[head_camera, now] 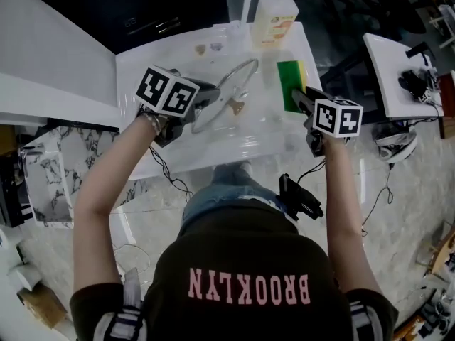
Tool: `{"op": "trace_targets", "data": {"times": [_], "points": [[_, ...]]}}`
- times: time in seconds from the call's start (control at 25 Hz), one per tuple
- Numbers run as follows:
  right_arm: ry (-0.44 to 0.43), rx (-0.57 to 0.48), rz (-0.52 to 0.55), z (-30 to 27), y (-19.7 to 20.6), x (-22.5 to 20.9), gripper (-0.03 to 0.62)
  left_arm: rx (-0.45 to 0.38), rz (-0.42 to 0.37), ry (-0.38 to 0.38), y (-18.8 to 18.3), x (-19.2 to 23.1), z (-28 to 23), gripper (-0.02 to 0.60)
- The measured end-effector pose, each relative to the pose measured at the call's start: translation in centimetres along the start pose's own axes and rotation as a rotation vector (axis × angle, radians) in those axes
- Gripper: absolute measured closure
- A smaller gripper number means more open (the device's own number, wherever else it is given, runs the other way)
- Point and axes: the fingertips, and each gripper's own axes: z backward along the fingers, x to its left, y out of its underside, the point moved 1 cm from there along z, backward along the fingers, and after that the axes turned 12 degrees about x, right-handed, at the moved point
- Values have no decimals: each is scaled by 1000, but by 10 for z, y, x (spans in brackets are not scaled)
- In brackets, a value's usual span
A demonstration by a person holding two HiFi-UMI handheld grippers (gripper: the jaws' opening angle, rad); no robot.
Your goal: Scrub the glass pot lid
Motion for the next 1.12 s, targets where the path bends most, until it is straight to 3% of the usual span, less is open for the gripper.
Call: {"op": "trace_targets", "data": {"times": [0.28, 0.44, 0.52, 0.72, 0.84, 0.92, 1.12], "points": [[-24, 13, 5, -6, 5, 10, 485, -195, 343, 119, -4, 12, 12, 537], [-34, 27, 17, -12, 9, 19, 485, -354, 567, 204, -5, 24, 19, 537], [-38, 33, 25, -15, 11, 25, 485, -428, 630, 231, -4, 28, 23, 537], [-75, 72, 69, -27, 18, 45, 485, -603, 740, 308, 6, 40, 36, 537], [-118, 119, 122, -40, 26, 66, 485, -667, 783, 337, 18, 53, 46, 538], [-130, 147, 156, -48, 29, 79, 485, -669, 793, 346, 27, 63, 52, 537], [-140, 190, 157, -74, 36, 98, 485, -586, 715, 372, 40, 89, 52, 535]]}}
